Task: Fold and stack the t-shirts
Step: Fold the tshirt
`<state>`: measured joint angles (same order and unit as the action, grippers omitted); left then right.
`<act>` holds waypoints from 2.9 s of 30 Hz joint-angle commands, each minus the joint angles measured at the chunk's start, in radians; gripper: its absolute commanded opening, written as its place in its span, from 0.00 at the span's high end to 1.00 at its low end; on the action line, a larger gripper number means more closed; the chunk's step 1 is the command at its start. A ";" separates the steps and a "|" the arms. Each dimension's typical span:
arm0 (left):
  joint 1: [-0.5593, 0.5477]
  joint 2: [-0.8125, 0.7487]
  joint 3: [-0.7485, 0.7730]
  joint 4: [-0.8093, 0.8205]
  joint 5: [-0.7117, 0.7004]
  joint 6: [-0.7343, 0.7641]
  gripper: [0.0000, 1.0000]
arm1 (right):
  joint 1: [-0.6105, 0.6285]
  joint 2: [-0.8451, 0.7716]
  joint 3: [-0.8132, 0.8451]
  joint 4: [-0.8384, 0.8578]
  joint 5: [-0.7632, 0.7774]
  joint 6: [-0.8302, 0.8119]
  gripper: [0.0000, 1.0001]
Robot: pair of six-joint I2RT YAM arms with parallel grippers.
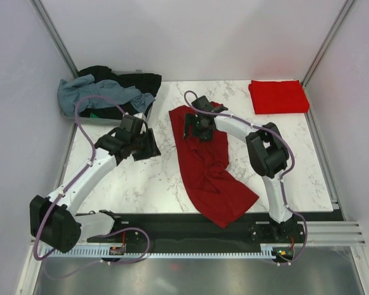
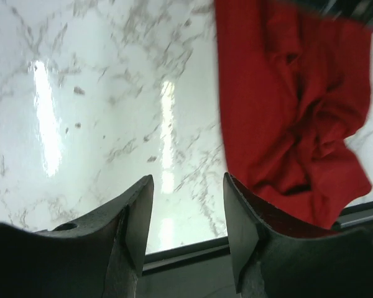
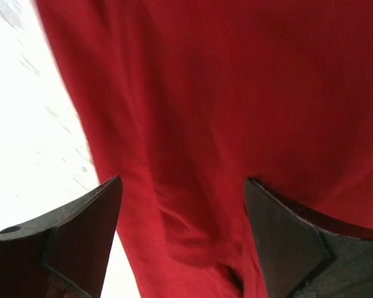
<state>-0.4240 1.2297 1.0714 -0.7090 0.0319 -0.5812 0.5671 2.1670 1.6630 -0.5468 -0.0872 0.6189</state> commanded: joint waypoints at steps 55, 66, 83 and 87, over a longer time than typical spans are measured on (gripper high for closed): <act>-0.496 0.445 -0.130 0.430 -0.029 -0.401 0.51 | -0.302 -1.027 -1.100 0.102 -0.013 0.024 0.20; -0.496 0.491 -0.085 0.424 -0.085 -0.381 0.52 | -0.302 -0.954 -1.166 0.222 0.020 -0.004 0.34; -0.501 0.150 0.168 -0.018 -0.222 -0.402 0.98 | -0.299 -1.165 -0.849 -0.139 -0.075 0.038 1.00; -0.503 0.074 0.026 -0.026 -0.167 -0.433 0.98 | -0.293 -1.191 -0.930 -0.153 -0.120 0.059 1.00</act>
<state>-0.9211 1.3205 1.1900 -0.6254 -0.1307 -0.9600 0.2649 0.9764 0.7898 -0.5846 -0.1722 0.6449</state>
